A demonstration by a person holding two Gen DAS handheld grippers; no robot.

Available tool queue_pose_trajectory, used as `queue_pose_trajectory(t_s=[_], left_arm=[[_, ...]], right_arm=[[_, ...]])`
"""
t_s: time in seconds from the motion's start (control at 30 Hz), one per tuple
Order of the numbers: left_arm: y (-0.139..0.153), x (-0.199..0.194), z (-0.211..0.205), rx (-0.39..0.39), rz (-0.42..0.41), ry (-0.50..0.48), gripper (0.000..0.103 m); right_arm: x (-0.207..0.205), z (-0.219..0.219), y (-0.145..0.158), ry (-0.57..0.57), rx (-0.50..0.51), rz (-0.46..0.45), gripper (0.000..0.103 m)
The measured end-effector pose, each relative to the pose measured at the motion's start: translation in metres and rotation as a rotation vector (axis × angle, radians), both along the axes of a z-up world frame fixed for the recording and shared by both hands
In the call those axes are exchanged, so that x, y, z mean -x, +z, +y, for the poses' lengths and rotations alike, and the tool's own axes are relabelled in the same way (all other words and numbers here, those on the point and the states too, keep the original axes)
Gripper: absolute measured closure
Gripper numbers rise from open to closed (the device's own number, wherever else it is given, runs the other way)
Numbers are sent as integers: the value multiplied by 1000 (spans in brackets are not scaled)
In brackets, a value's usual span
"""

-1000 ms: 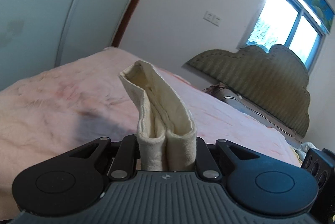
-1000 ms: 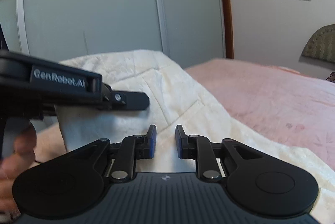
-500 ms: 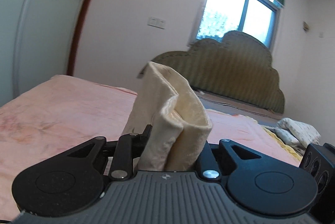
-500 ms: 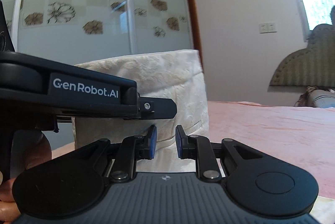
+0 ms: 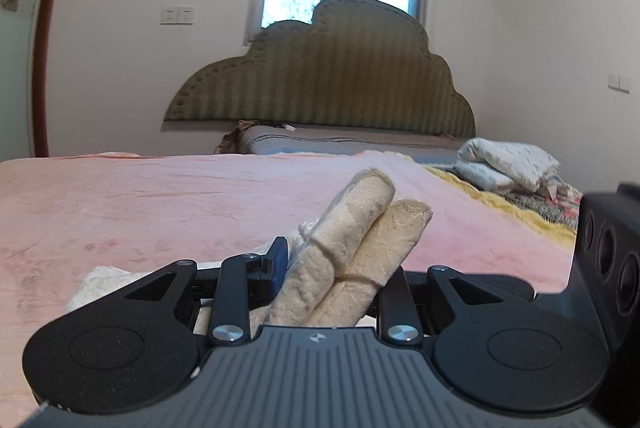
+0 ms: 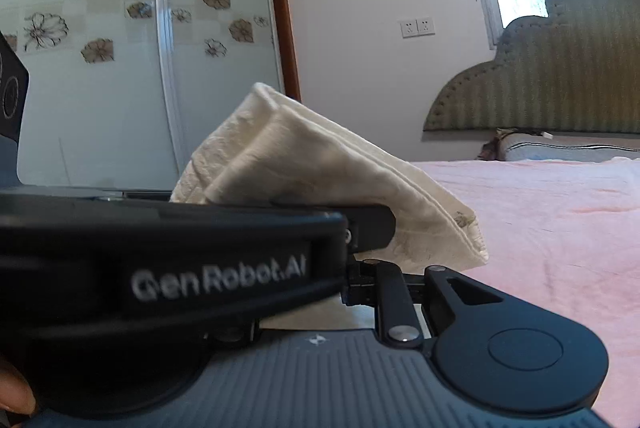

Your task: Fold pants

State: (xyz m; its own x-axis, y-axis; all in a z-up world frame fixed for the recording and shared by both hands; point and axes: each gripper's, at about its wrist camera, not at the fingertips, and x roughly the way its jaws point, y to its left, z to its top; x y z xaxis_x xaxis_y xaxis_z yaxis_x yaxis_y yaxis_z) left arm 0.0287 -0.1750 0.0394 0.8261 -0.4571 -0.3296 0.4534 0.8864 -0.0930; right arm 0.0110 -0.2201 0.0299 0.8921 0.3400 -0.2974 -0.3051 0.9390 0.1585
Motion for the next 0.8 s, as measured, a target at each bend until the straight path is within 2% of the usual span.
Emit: queue_pose_trajectory(t_s=[0.17,0.33,0.43,0.5,0.57,0.67,0.73,0.77,0.8], left_arm=[[-18,-3,-30,-8,25,-40,76],[-39,-12,-49,-31,95,-74,73],[-53,-18,-54,-45,158,-96,73],[-62,-23,-55,-60,199,-107,71],[-71,-27,-54,-73,236,-119,69],[-75,-26,-53,-85,243,-132,68],[-75,-27,-54,-94,245,-144,65],[-75,-27,-53,-94,250,-155,59],[-75,-27,-52,-91,260,-168,56]], right_arm=[[-1,-20,-11,1,84,28,82],[-6,-47,-29,-6,34,97,82],[-12,-59,-43,-32,-38,186,72],[-10,-61,-51,-49,-50,233,61],[-4,-65,-59,-69,-50,273,54],[12,-70,-62,-78,-53,294,52],[26,-76,-62,-97,-60,296,39],[32,-79,-61,-119,-54,300,33],[37,-81,-60,-142,-44,301,32]])
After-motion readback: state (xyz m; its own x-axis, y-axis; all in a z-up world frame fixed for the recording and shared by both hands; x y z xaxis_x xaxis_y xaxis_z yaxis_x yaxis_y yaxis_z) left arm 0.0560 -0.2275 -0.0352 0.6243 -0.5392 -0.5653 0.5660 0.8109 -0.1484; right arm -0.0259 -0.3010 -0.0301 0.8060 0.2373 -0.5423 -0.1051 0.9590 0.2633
